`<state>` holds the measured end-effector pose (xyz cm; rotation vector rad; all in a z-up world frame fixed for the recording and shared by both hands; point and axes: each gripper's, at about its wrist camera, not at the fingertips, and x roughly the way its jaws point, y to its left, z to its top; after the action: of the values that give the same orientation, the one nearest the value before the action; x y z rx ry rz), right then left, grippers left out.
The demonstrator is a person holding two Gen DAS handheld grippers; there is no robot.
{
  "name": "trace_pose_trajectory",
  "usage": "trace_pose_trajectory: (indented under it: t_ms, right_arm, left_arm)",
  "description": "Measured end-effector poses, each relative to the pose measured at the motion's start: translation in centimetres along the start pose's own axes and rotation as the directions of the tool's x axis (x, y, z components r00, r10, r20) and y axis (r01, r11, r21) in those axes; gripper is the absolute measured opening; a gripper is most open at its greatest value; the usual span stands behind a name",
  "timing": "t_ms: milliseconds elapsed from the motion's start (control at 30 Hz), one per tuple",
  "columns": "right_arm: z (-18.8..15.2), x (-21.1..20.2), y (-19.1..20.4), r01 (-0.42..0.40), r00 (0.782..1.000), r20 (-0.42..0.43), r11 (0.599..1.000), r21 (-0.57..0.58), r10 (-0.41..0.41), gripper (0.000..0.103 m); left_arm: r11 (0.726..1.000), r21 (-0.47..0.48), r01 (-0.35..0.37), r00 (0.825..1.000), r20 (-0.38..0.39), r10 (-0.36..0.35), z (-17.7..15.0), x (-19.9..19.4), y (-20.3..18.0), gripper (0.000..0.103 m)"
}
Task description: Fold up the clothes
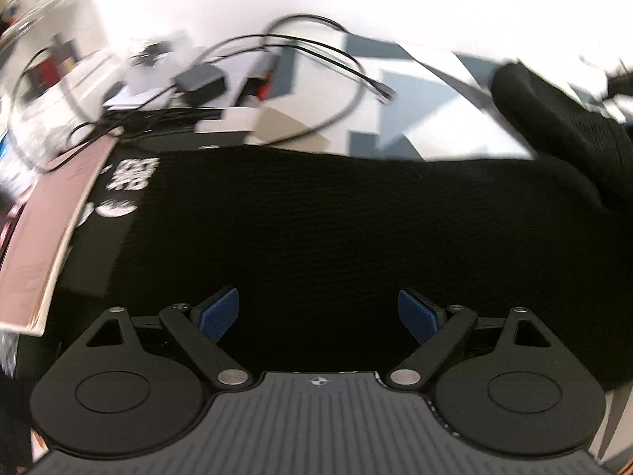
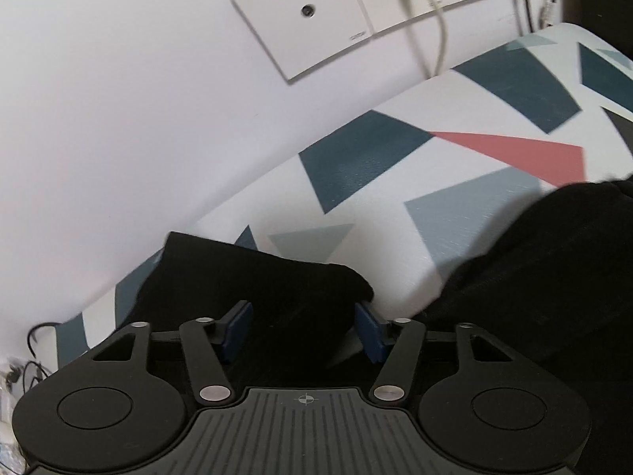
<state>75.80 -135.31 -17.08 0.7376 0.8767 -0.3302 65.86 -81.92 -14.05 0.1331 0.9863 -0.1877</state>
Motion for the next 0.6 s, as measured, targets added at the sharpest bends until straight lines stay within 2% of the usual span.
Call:
trace_pose_trajectory:
  t_ms: [33, 67, 167, 233, 367, 467, 600]
  right_arm:
    - [-0.1, -0.1, 0.3, 0.002, 1.0, 0.001, 1.0, -0.002, -0.002, 0.014]
    - [0.0, -0.4, 0.5, -0.011, 1.0, 0.001, 1.0, 0.003, 0.011, 0.007]
    - [0.8, -3.1, 1.4, -0.065, 0.994, 0.087, 0.998, -0.001, 0.065, 0.006]
    - [1.7, -6.3, 2.4, -0.09, 0.981, 0.172, 0.995, -0.033, 0.094, 0.006]
    - [3.4, -14.2, 4.6, -0.149, 0.927, 0.33, 0.983, -0.111, 0.178, 0.006]
    - [3.6, -18.4, 6.9, -0.208, 0.909, 0.317, 0.954, -0.217, 0.27, 0.006]
    - [0.4, -20.7, 12.0, -0.242, 0.915, 0.208, 0.881, -0.406, 0.347, 0.006]
  left_arm:
    - [1.0, -0.024, -0.003, 1.0, 0.007, 0.003, 0.1, -0.3, 0.4, 0.09]
    - [0.999, -0.046, -0.003, 1.0, 0.012, 0.003, 0.1, -0.7, 0.9, 0.09]
    - [0.995, -0.1, 0.0, 1.0, 0.025, 0.003, 0.4, -1.8, 2.3, 0.09]
    - [0.993, -0.116, 0.003, 0.999, 0.04, 0.002, 0.5, -2.6, 3.1, 0.09]
    - [0.993, -0.118, 0.028, 0.996, 0.085, -0.018, 0.6, -4.6, 4.3, 0.09]
    - [0.991, -0.114, 0.075, 0.991, 0.119, -0.061, 0.5, -6.0, 5.0, 0.09]
    - [0.983, -0.114, 0.145, 0.98, 0.156, -0.126, -0.3, -7.6, 6.1, 0.09]
